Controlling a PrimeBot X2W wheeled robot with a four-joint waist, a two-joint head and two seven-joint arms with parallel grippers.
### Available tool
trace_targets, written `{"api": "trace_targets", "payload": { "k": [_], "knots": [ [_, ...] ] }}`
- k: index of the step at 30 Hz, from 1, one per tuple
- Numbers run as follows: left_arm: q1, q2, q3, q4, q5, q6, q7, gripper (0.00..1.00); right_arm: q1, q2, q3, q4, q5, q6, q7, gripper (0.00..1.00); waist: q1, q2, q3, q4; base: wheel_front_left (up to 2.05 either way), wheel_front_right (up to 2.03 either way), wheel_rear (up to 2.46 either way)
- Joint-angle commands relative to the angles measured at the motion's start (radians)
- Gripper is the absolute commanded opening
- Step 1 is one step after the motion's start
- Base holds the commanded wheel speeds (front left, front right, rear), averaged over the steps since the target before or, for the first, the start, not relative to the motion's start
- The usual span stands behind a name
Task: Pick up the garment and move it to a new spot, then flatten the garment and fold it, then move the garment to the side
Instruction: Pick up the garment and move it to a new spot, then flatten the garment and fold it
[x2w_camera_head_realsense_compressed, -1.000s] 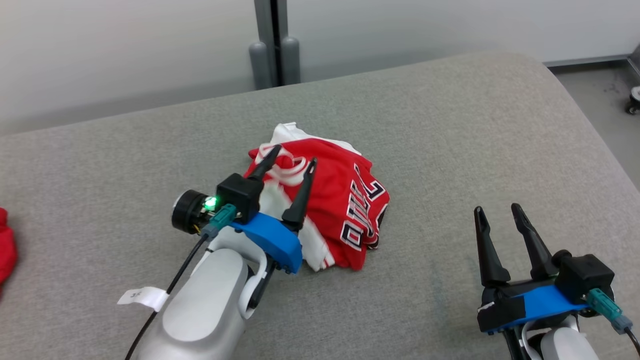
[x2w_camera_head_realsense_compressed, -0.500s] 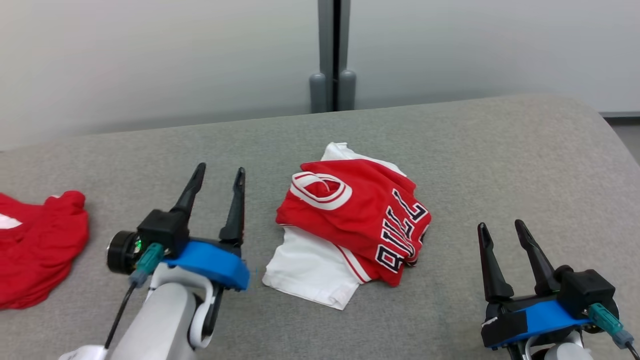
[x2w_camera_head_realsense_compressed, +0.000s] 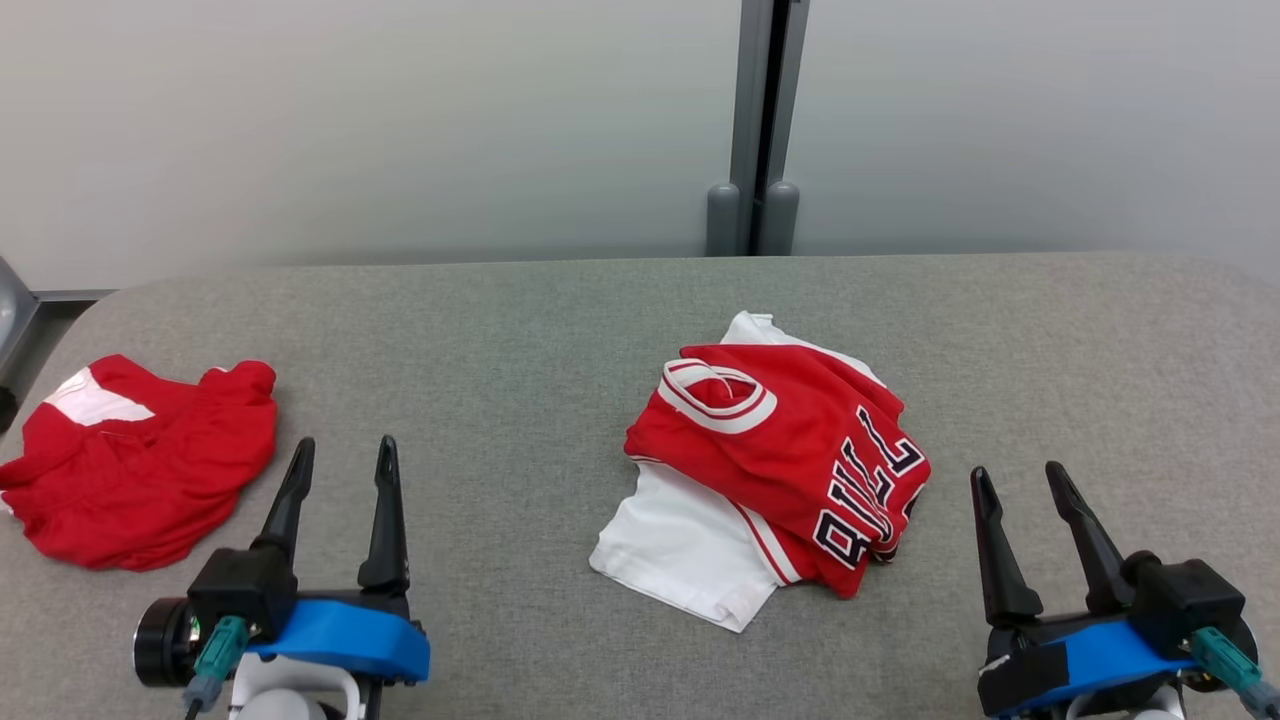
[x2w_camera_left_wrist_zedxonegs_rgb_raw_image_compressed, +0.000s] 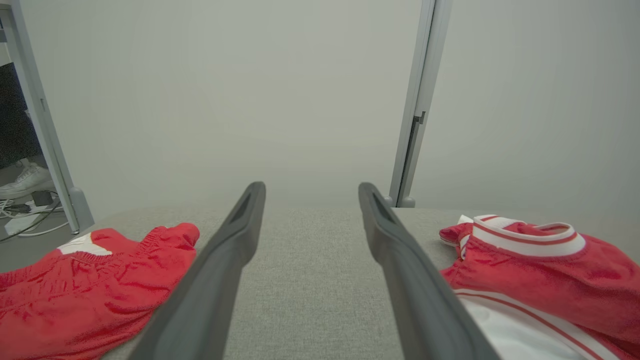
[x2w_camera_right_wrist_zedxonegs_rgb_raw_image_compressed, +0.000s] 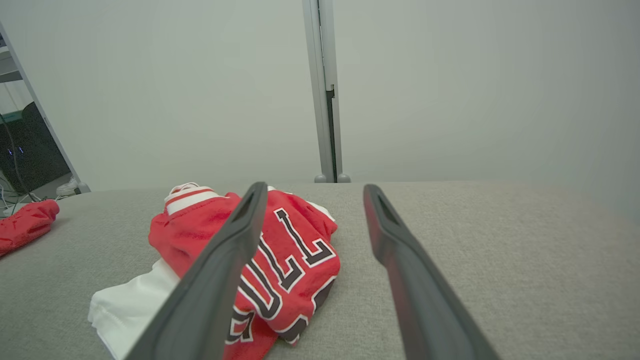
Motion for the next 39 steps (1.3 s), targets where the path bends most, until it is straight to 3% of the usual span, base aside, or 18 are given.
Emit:
{"api": "trace_targets", "payload": {
  "k": [1, 16, 39],
  "knots": [
    [0.017, -0.001, 0.012, -0.007, 0.005, 0.001, -0.003, 1.0, 0.02, -0.002, -0.006, -0.005, -0.006, 0.002, 0.005, 1.0, 0.0001, 0.0, -0.001, 0.005, 0.0, 0.0, 0.0],
    [0.08, -0.028, 0.084, -0.01, 0.042, -0.014, -0.003, 1.0, 0.046, -0.002, -0.014, -0.025, -0.011, 0.002, 0.027, 1.0, 0.0001, 0.0, -0.013, 0.018, 0.0, 0.0, 0.0],
    [0.058, -0.055, 0.119, 0.003, 0.089, -0.042, -0.003, 1.0, 0.036, -0.002, -0.016, -0.029, -0.012, 0.002, 0.032, 1.0, 0.0001, 0.0, 0.005, 0.006, 0.0, 0.0, 0.0]
  ]
}}
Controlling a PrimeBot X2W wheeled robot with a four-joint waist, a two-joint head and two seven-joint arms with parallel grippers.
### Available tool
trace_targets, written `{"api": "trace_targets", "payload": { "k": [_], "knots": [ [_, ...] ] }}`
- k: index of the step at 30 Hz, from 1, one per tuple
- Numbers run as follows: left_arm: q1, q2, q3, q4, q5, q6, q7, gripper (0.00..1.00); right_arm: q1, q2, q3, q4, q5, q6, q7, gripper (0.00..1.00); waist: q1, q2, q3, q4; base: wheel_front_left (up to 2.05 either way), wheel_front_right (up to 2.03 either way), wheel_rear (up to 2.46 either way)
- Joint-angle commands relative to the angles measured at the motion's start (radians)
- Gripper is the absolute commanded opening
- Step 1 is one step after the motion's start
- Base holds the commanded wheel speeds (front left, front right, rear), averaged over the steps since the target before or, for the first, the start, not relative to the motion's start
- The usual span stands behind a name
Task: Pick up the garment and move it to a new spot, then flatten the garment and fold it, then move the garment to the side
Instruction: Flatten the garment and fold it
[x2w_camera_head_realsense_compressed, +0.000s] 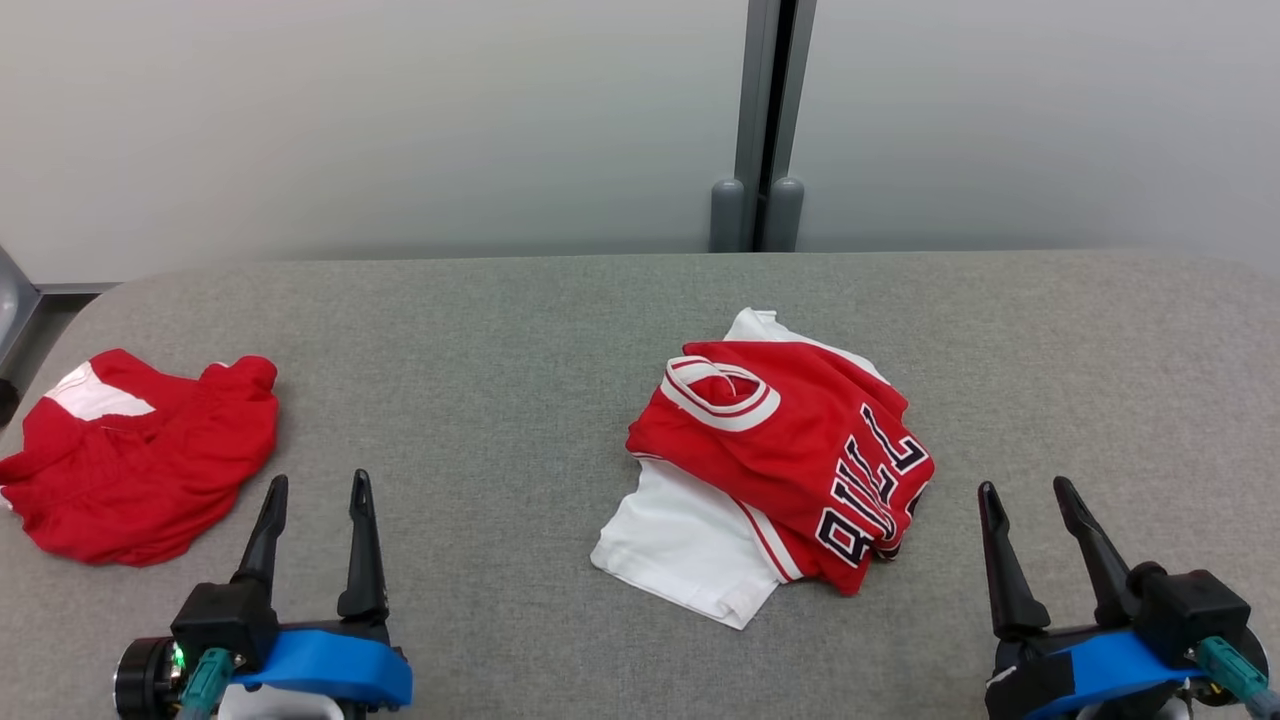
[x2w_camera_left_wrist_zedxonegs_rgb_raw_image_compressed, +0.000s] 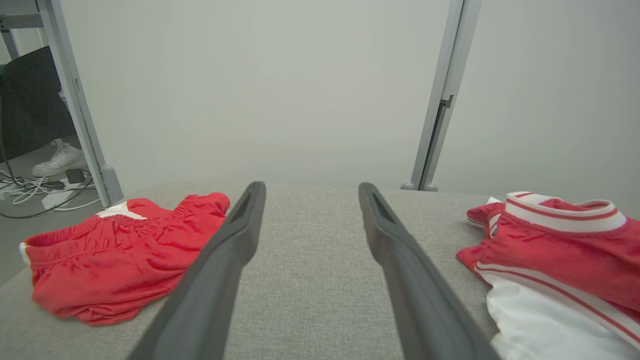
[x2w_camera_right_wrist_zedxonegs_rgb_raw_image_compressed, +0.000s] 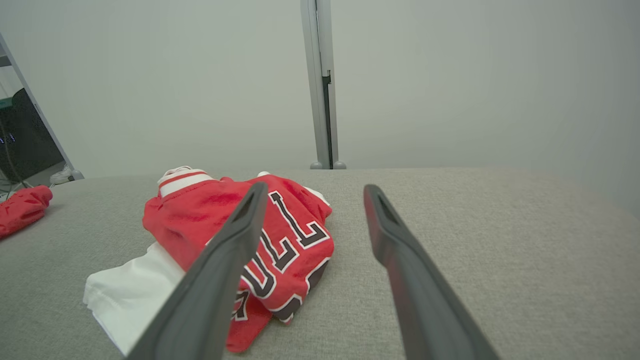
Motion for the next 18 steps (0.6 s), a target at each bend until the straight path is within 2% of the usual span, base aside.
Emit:
{"api": "trace_targets", "payload": {
  "k": [1, 10, 18],
  "knots": [
    [-0.02, -0.002, -0.004, 0.004, 0.007, -0.006, -0.003, 1.0, -0.003, -0.002, 0.001, -0.003, -0.004, 0.002, 0.0, 1.0, 0.0, 0.0, 0.004, -0.003, 0.0, 0.0, 0.0],
    [-0.141, -0.026, -0.071, 0.069, 0.027, -0.052, -0.001, 1.0, -0.032, -0.002, 0.009, -0.004, -0.011, 0.002, 0.001, 1.0, 0.0, 0.0, 0.043, -0.048, 0.0, 0.0, 0.0],
    [-0.269, -0.039, -0.156, 0.206, 0.045, -0.097, 0.047, 1.0, -0.057, -0.002, 0.009, 0.004, -0.008, 0.002, -0.006, 1.0, 0.0, 0.0, 0.091, -0.104, 0.0, 0.0, 0.0]
  ]
}}
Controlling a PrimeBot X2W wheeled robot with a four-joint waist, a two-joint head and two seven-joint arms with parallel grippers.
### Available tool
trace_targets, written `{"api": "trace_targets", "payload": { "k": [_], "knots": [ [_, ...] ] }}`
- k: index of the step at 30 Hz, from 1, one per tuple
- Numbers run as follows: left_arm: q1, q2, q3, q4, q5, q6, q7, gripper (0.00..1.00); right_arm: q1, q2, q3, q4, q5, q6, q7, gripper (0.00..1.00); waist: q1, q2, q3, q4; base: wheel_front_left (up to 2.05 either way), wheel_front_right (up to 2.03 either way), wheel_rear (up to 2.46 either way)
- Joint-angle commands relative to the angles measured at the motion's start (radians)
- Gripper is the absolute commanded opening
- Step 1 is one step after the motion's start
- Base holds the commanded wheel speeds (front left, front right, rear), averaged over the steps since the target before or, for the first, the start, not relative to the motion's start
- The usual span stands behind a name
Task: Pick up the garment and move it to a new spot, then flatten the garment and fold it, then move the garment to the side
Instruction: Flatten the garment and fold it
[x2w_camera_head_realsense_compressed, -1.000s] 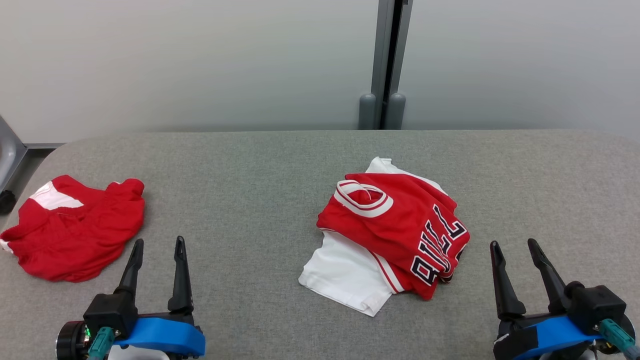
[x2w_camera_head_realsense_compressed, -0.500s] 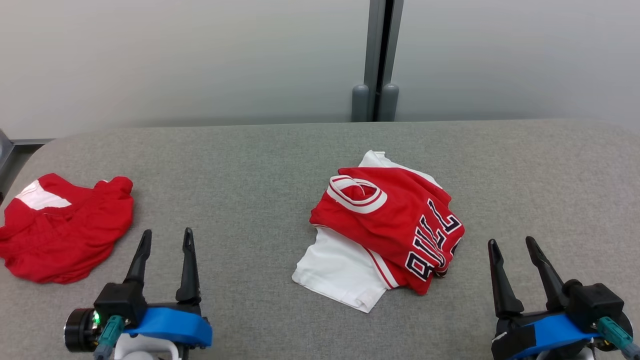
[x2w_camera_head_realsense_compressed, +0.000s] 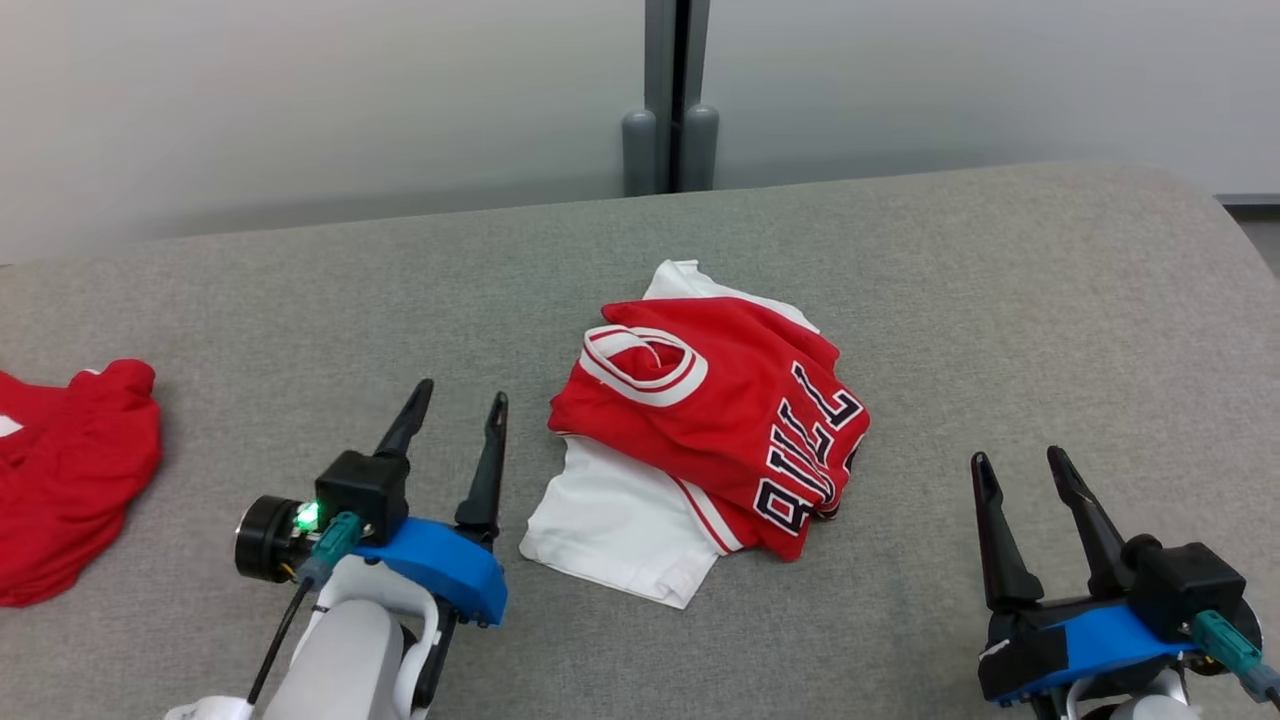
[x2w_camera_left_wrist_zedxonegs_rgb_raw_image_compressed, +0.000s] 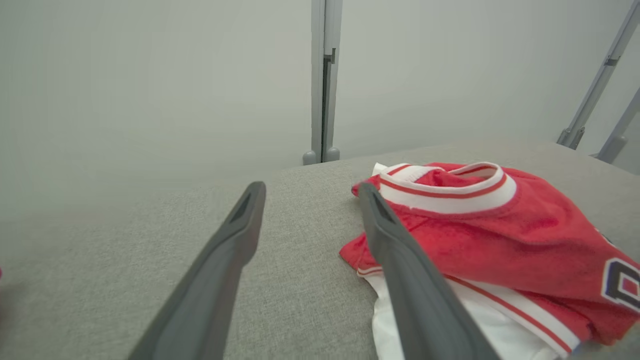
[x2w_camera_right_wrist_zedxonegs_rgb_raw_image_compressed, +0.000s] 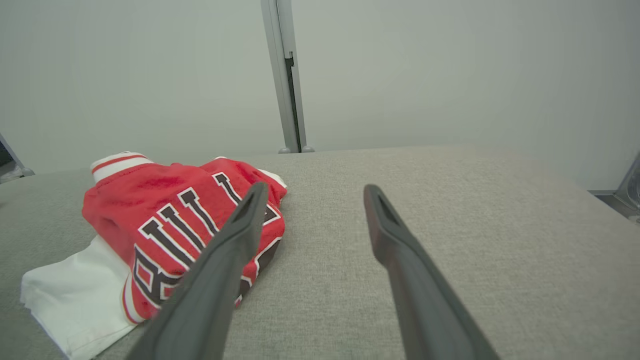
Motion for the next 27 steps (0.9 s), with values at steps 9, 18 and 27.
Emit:
{"api": "trace_targets", "payload": {
  "k": [9, 18, 27],
  "knots": [
    [-0.07, -0.006, -0.115, 0.162, -0.009, -0.033, 0.058, 1.0, -0.031, -0.002, -0.001, 0.015, 0.005, 0.002, -0.018, 1.0, -0.0001, 0.0, 0.036, -0.043, 0.0, 0.0, 0.0],
    [-0.079, -0.013, -0.186, 0.288, -0.058, -0.04, 0.116, 1.0, -0.039, -0.002, -0.006, 0.028, 0.007, 0.002, -0.027, 1.0, -0.0001, 0.0, 0.051, -0.057, 0.0, 0.0, 0.0],
    [-0.086, -0.029, -0.248, 0.352, -0.107, -0.041, 0.127, 0.0, -0.042, -0.002, -0.009, 0.038, 0.009, 0.002, -0.034, 1.0, -0.0001, 0.0, 0.052, -0.047, 0.0, 0.0, 0.0]
  ]
}}
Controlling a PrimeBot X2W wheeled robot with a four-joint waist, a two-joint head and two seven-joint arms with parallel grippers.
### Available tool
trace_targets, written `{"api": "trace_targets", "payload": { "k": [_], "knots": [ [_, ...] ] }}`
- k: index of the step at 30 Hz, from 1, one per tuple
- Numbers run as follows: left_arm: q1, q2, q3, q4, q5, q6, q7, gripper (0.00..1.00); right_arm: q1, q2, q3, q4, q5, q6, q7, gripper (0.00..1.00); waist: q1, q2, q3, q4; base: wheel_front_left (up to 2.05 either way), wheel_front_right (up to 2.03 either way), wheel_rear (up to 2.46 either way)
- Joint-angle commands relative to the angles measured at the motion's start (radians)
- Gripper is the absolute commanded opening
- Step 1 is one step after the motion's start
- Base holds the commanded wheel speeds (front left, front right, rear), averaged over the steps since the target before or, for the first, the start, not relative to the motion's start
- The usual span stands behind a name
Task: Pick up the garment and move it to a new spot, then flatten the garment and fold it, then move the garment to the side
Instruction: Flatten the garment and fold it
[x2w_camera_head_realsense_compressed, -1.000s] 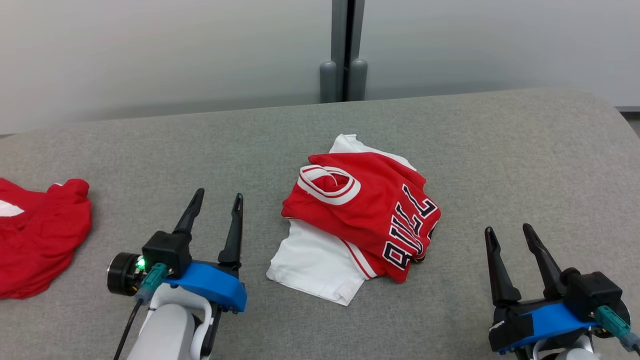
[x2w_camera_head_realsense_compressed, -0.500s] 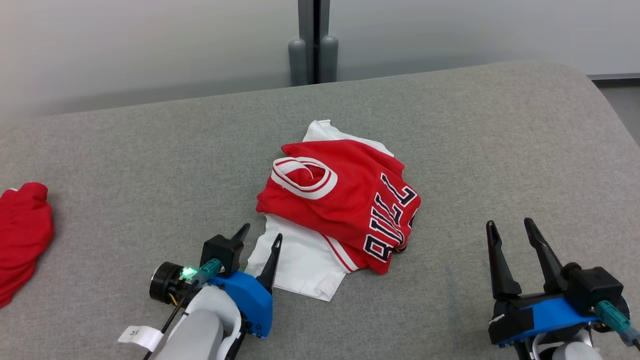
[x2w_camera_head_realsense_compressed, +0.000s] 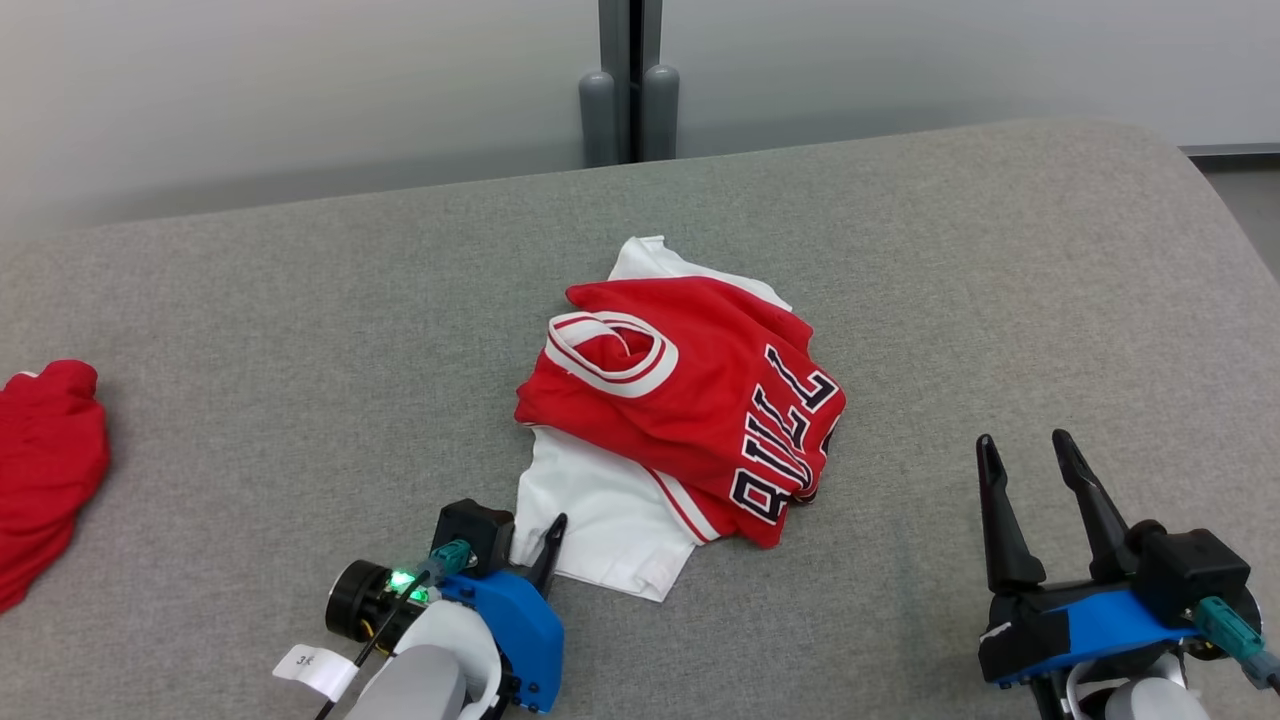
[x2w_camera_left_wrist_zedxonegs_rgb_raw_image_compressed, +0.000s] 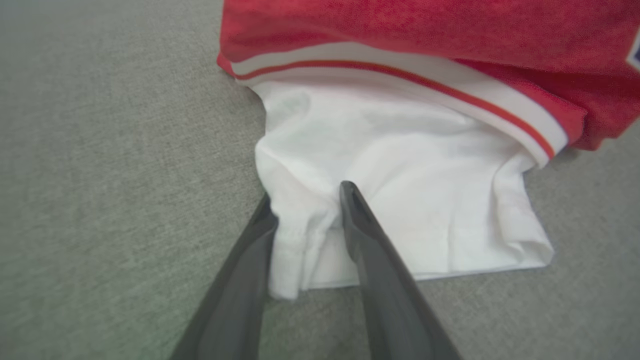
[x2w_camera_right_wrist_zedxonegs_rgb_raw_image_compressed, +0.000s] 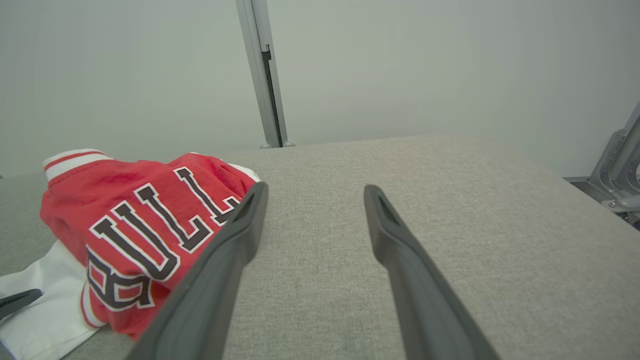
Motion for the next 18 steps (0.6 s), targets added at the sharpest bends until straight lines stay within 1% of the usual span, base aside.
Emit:
{"api": "trace_targets", "payload": {
  "k": [1, 6, 10, 13, 14, 16, 18],
  "knots": [
    [-0.006, -0.003, -0.006, 0.011, -0.009, -0.007, -0.01, 0.0, -0.002, -0.002, 0.001, 0.002, 0.003, 0.002, -0.006, 1.0, -0.0001, 0.0, -0.003, 0.003, 0.0, 0.0, 0.0],
    [-0.025, -0.01, 0.013, -0.022, -0.063, -0.003, -0.087, 0.0, 0.012, -0.001, -0.013, 0.003, 0.0, 0.002, -0.006, 1.0, -0.0001, 0.0, -0.016, 0.032, 0.0, 0.0, 0.0],
    [-0.009, -0.009, 0.035, -0.061, -0.081, 0.015, -0.131, 0.0, 0.022, -0.001, -0.018, 0.005, 0.001, 0.002, -0.007, 1.0, -0.0001, 0.0, -0.03, 0.07, 0.0, 0.0, 0.0],
    [0.017, 0.01, 0.055, -0.101, -0.092, 0.028, -0.148, 0.0, 0.025, -0.002, -0.017, 0.006, 0.003, 0.002, -0.008, 1.0, -0.0001, 0.0, -0.041, 0.101, 0.0, 0.0, 0.0],
    [0.017, 0.01, 0.055, -0.101, -0.092, 0.028, -0.148, 0.0, 0.025, -0.002, -0.017, 0.006, 0.003, 0.002, -0.008, 1.0, -0.0001, 0.0, -0.041, 0.101, 0.0, 0.0, 0.0],
    [0.055, 0.032, 0.083, -0.156, -0.108, 0.052, -0.157, 0.0, 0.032, -0.002, -0.017, 0.009, 0.004, 0.002, -0.008, 1.0, -0.0001, 0.0, -0.051, 0.134, 0.0, 0.0, 0.0],
    [0.072, 0.041, 0.093, -0.173, -0.114, 0.06, -0.16, 0.0, 0.034, -0.002, -0.017, 0.009, 0.005, 0.002, -0.007, 1.0, -0.0001, 0.0, -0.054, 0.144, 0.0, 0.0, 0.0]
  ]
}}
